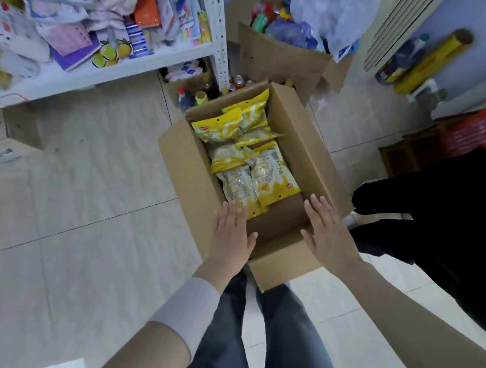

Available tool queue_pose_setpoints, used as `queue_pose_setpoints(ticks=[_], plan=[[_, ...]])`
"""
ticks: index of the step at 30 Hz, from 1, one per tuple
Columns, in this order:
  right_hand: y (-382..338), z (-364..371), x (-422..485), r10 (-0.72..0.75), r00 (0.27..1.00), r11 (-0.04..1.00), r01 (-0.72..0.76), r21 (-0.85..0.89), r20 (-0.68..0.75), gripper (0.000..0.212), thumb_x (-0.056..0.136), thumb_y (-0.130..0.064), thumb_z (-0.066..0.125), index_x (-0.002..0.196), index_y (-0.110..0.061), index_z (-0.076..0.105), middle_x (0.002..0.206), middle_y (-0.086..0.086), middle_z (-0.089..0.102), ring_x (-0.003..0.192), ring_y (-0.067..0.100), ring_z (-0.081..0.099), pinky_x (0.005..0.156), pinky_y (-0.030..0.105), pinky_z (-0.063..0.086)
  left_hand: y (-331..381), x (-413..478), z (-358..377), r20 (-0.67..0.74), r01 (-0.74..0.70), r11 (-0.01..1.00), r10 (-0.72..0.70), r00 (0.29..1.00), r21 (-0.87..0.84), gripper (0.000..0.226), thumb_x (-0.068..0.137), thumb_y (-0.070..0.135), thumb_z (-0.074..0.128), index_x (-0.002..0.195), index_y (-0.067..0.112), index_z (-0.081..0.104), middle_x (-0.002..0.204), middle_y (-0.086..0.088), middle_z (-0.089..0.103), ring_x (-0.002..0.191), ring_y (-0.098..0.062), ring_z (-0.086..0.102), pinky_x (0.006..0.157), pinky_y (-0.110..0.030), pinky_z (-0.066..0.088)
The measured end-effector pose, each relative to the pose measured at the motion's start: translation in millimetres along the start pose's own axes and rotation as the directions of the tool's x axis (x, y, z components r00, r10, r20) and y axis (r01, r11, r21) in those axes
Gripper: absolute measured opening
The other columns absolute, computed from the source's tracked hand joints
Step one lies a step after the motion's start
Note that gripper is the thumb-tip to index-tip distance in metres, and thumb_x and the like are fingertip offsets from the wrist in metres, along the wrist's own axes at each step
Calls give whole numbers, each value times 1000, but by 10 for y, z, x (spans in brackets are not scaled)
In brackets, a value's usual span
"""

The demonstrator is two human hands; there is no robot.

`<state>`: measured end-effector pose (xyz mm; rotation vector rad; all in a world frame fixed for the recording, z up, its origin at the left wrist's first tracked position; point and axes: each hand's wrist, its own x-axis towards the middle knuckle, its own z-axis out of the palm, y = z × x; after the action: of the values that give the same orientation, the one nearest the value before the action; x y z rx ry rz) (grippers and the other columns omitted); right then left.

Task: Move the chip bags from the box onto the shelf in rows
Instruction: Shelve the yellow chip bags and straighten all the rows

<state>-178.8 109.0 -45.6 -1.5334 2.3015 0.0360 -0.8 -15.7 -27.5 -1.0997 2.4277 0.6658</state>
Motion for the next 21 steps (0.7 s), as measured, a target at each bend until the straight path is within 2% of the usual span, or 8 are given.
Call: queue_pose_setpoints(ticks=[3,6,8,10,14,18,21], plan=[[142,64,192,-57,998,998,57,27,-12,55,85,-24,61,131,2,47,137,20,45,128,37,41,100,46,37,40,123,88,-9,70,997,-70,997,-19,60,99,41,30,149,19,5,157,-8,-2,144,-24,-6,117,-39,-2],[314,245,420,-81,995,996,79,29,61,62,80,-21,69,132,2,46,138,21,44,129,38,40,101,46,33,126,303,310,7,146,988,-146,989,-53,60,99,40,31,149,17,5,157,-9,-1,144,-25,-4,115,-37,-2],[404,336,543,-95,988,995,93,16,120,62,83,-23,67,135,2,43,142,20,40,132,37,36,104,47,31,206,403,464,24,188,977,-186,982,-101,60,99,40,31,148,15,7,157,-9,0,144,-25,-4,115,-35,-1],[459,435,650,-117,981,993,117,9,153,64,89,-27,58,141,-1,32,149,17,28,138,34,24,110,46,25,264,488,616,33,213,965,-211,977,-153,61,99,40,32,148,14,8,157,-9,0,144,-24,-5,116,-34,0],[554,864,1015,-148,977,989,150,-4,156,67,95,-35,45,147,-9,13,156,9,7,144,24,3,116,39,15,220,853,1033,26,237,955,-236,971,-180,64,98,41,34,148,16,5,157,-9,-4,144,-24,-8,116,-35,-1],[715,1682,1555,-190,955,974,213,-77,229,80,94,-42,42,144,-10,-12,154,9,-16,142,24,-14,117,38,4,-30,1556,1684,89,294,942,-283,955,-159,81,95,40,43,147,13,-13,153,-16,-18,142,-29,-16,117,-39,0],[920,2215,1893,-240,935,939,291,-184,260,88,92,-50,41,134,-10,-26,146,9,-32,137,24,-26,116,37,-7,-239,2052,2105,120,298,945,-283,952,-133,98,90,38,55,144,13,-23,148,-18,-31,138,-30,-27,114,-39,-9]])
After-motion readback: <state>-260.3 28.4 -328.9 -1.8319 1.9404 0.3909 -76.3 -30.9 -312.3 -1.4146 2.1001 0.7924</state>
